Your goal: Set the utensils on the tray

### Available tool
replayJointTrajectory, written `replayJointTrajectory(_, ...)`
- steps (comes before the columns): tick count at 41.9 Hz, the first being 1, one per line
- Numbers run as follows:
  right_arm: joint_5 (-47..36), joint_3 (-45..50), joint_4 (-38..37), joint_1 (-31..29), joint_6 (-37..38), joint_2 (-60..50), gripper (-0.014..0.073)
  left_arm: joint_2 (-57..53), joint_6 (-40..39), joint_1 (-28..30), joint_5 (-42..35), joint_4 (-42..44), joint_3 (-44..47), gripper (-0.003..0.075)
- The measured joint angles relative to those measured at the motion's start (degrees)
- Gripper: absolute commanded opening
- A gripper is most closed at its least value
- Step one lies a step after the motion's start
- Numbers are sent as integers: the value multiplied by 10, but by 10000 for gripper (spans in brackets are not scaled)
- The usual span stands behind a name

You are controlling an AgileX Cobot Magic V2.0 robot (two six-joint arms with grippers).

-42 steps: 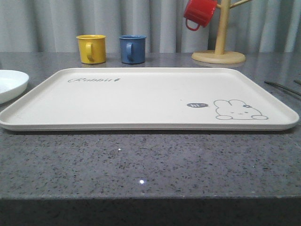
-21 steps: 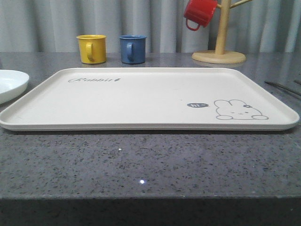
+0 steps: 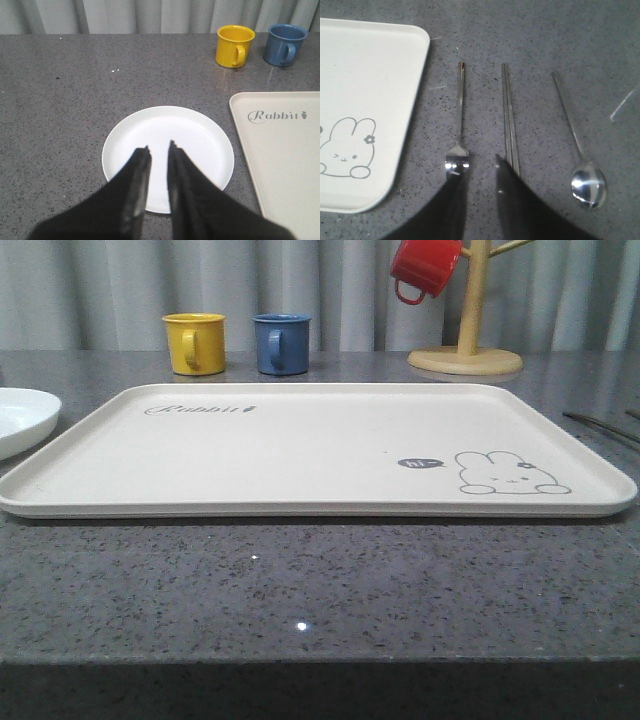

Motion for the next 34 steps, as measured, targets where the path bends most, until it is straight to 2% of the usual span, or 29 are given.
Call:
replayJointTrajectory(2, 0, 0, 0, 0, 0, 6, 475, 7, 0, 0, 0, 0, 0, 476)
replayJointTrajectory(3, 0, 0, 0, 0, 0, 8, 474, 11, 0, 0, 1, 0, 0, 488)
replayJointTrajectory(6, 0, 0, 0, 0, 0, 9, 474, 35, 0, 0, 15, 13, -7, 484)
replayJointTrajectory(14, 0, 0, 0, 0, -2, 9, 474, 184, 0, 2, 130, 81, -90, 484)
replayJointTrajectory(18, 0, 0, 0, 0, -3, 9, 474, 281, 0, 54, 135, 78, -124, 484)
replayJointTrajectory(20, 0, 0, 0, 0, -4, 9, 474, 323, 27, 101, 128, 34, -139, 484)
replayJointTrajectory(26, 0, 0, 0, 0, -4, 9, 474, 426, 194, 218, 114, -195, -171, 484)
replayJointTrajectory(29, 0, 0, 0, 0, -5, 9, 474, 472, 228, 235, 107, -243, -186, 484)
replayJointTrajectory(34, 0, 0, 0, 0, -5, 9, 474, 542, 244, 233, 90, -271, -209, 468)
